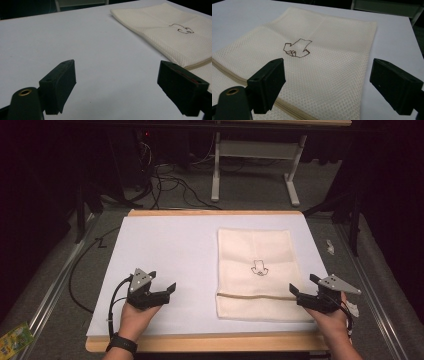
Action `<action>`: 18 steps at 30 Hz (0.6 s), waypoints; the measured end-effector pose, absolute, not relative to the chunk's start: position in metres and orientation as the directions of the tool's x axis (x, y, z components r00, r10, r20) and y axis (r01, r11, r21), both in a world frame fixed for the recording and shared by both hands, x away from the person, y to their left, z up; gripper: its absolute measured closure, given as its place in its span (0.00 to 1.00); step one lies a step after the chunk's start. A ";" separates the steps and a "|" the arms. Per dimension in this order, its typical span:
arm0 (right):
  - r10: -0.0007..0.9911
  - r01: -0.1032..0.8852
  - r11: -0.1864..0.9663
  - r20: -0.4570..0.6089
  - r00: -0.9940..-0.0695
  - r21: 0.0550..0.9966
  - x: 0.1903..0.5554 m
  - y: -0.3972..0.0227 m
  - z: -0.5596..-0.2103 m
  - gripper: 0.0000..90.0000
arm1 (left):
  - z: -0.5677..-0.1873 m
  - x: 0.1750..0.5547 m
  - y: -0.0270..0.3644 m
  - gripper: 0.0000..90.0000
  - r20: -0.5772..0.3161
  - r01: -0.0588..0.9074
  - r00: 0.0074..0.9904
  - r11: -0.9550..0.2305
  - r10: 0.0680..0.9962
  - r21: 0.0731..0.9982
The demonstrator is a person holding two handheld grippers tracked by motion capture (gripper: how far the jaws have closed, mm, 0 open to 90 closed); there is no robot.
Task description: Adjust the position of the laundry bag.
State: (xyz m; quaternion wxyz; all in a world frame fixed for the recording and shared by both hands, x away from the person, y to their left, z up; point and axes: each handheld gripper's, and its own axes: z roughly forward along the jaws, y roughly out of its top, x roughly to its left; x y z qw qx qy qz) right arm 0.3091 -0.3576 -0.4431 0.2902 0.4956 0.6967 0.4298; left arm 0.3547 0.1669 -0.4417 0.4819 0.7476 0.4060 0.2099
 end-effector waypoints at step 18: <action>0.936 0.435 0.149 0.015 -0.351 0.888 0.307 -0.358 -0.443 0.15 | -0.443 0.355 0.156 0.20 -0.081 0.406 0.606 -0.220 0.791 0.887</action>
